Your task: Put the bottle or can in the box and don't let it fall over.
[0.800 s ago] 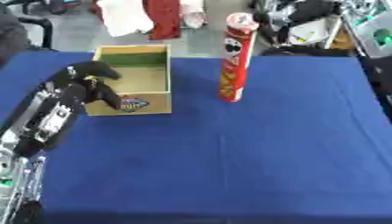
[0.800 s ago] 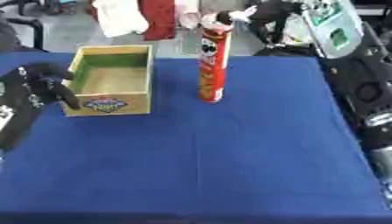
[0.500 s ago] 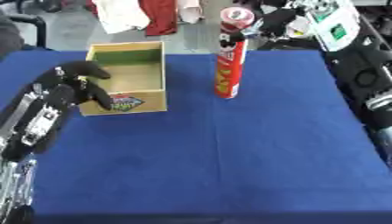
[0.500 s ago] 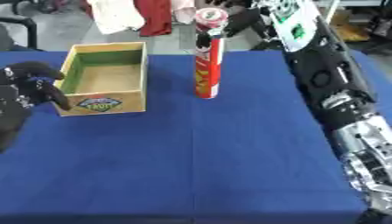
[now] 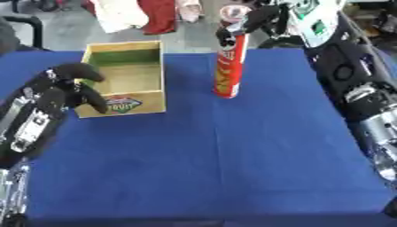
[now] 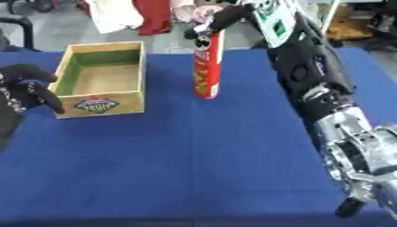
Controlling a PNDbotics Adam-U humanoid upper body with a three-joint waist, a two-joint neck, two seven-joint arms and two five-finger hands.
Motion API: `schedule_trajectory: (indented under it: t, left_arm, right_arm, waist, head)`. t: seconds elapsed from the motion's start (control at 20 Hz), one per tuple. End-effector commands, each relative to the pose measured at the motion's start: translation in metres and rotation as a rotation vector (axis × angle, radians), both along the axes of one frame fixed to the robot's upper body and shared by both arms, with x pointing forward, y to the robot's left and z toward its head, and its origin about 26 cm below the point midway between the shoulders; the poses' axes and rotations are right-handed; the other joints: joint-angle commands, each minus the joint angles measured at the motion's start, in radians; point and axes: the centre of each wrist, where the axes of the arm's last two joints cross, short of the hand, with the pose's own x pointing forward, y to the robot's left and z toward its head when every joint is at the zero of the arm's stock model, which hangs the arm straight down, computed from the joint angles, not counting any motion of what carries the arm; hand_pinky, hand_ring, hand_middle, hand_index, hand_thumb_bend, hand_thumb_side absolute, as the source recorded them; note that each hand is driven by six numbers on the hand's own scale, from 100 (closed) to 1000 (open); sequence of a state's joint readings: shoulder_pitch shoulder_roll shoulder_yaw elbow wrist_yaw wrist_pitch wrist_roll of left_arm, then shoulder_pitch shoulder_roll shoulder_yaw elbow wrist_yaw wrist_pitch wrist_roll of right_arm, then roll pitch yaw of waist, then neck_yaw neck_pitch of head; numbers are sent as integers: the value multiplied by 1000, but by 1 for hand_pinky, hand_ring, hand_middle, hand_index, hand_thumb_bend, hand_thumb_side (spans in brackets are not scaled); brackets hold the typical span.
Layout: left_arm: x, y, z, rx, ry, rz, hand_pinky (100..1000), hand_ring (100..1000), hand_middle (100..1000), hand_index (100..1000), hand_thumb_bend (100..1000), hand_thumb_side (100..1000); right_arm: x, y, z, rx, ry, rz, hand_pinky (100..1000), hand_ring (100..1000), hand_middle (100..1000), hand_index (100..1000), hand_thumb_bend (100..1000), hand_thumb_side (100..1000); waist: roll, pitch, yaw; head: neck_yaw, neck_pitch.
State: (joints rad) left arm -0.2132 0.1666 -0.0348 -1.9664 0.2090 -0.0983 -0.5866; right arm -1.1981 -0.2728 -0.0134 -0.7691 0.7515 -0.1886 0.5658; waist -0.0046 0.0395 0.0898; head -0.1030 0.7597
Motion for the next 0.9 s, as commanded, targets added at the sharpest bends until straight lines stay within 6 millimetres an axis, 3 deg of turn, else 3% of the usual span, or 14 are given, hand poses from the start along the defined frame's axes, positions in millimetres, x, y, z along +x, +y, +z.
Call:
schedule_trajectory:
  t: [0.05, 0.6, 0.9]
  left_arm:
    - [0, -3, 10, 0, -35, -22, 574, 591, 719, 857, 100, 662]
    - [1, -4, 13, -6, -45, -27, 576, 592, 719, 857, 100, 657]
    - [1, -4, 14, -8, -46, -27, 577, 593, 720, 858, 100, 656]
  right_arm:
    - [2, -4, 17, 14, -40, -54, 998, 985, 935, 1000, 638, 500]
    - [10, -21, 1, 84, -21, -219, 960, 956, 891, 1000, 633, 507]
    - [11, -24, -7, 72, 17, -236, 888, 915, 865, 999, 616, 505]
  waist:
    - [0, -6, 5]
    - [-3, -2, 23]
    - [-2, -2, 23]
  head:
    - [-11, -17]
    - [-24, -31]
    - [-29, -31]
